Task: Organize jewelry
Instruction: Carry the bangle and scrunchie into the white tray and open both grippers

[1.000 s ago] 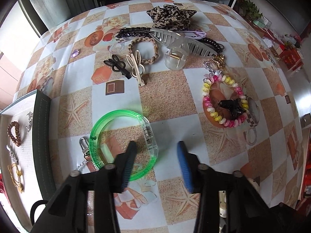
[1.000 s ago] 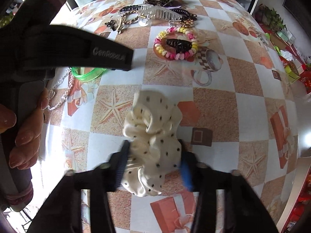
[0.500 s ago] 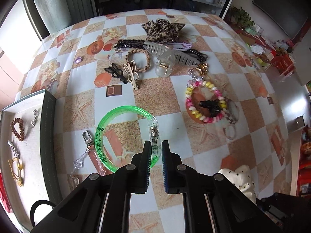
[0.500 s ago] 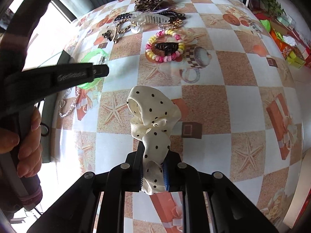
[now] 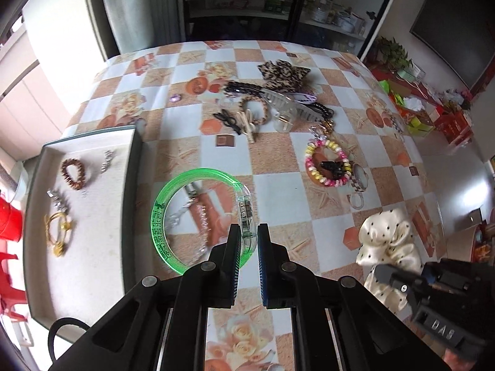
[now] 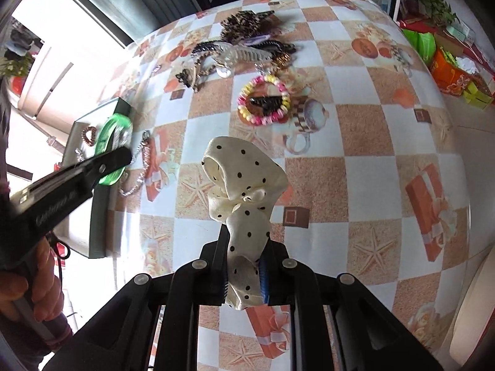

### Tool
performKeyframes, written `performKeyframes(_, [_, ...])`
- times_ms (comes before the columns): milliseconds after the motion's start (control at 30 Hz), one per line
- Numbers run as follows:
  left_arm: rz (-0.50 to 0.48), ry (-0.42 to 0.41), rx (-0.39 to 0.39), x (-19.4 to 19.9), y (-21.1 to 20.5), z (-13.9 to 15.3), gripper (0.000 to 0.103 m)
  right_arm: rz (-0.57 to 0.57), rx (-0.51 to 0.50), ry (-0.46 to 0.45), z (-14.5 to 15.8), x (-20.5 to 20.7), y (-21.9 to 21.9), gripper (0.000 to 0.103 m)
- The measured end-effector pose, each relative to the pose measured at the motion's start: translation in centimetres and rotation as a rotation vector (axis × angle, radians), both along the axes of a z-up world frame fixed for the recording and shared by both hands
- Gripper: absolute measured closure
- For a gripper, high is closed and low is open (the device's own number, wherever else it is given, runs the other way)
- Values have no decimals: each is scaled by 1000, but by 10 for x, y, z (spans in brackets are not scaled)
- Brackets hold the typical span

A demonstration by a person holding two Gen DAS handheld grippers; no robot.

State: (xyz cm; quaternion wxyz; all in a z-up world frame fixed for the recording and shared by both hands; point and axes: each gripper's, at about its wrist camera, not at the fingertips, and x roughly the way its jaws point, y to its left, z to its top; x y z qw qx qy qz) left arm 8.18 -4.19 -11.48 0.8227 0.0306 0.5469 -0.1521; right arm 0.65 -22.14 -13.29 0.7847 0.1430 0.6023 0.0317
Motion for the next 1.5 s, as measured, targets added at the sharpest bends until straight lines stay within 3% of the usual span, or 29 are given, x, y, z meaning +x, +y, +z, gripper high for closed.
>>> performKeyframes(433, [154,-23,-4,-12,74,14,89,104,-9,-9,20,34,40,86])
performKeyframes(900, [339,-9,38,-19,162,-1,89,323,53,-36,37,92,137,86])
performKeyframes(1167, [403,24,95,-17,209,-29,89,458,127,-6,21,127,210,86])
performKeyframes(1500, [461,50,139,-1,233,-61,89,542,174,78,-19,154,279,86])
